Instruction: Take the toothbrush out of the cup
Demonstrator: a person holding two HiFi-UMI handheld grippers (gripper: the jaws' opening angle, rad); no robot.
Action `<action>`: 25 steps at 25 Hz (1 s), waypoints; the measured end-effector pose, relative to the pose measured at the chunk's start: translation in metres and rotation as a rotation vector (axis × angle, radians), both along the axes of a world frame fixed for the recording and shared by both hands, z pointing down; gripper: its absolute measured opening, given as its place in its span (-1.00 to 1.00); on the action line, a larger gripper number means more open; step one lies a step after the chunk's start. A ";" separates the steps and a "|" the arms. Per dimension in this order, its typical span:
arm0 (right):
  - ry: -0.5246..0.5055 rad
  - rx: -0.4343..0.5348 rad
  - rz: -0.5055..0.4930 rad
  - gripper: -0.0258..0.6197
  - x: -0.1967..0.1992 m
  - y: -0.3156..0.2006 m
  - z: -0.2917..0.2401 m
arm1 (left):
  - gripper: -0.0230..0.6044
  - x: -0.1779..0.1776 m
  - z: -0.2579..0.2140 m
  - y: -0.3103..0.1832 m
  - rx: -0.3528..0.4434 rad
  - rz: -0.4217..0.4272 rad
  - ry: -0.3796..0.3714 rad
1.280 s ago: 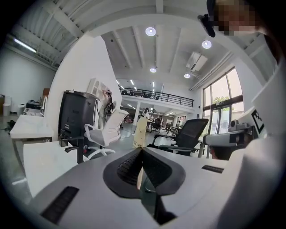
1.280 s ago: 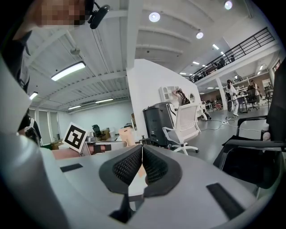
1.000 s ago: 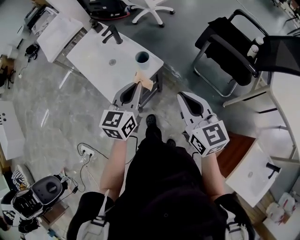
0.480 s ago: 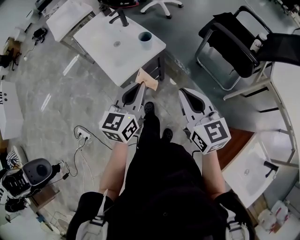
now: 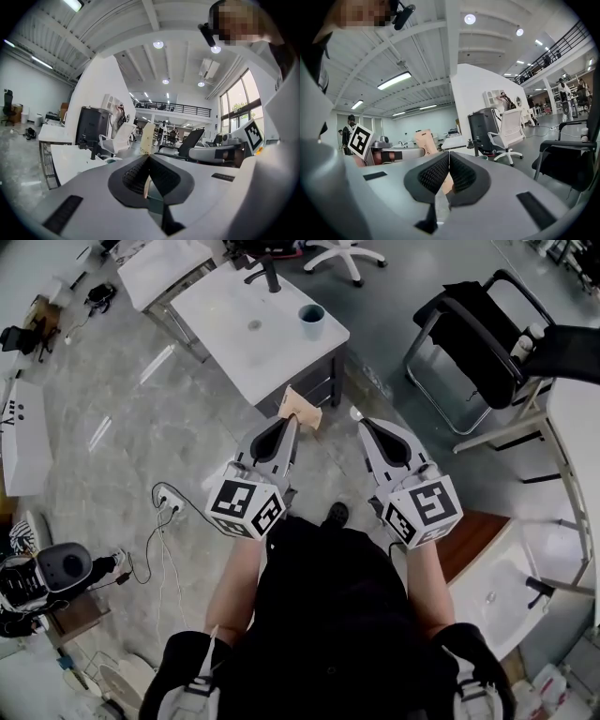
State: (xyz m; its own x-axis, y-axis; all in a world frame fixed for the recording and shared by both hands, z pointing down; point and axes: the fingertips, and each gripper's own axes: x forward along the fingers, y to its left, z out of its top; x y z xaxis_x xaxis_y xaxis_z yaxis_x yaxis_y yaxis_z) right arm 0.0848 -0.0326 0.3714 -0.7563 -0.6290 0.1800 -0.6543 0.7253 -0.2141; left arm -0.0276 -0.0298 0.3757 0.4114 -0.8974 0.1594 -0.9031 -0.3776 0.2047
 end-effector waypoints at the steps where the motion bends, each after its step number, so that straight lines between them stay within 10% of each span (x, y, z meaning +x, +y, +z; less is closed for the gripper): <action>1: -0.005 0.005 -0.003 -0.83 -0.002 -0.001 -0.002 | -0.87 -0.003 -0.003 0.003 0.005 -0.004 -0.001; 25: 0.029 0.042 -0.036 -0.83 -0.056 0.017 -0.009 | -0.87 -0.059 -0.018 0.039 0.028 -0.069 0.034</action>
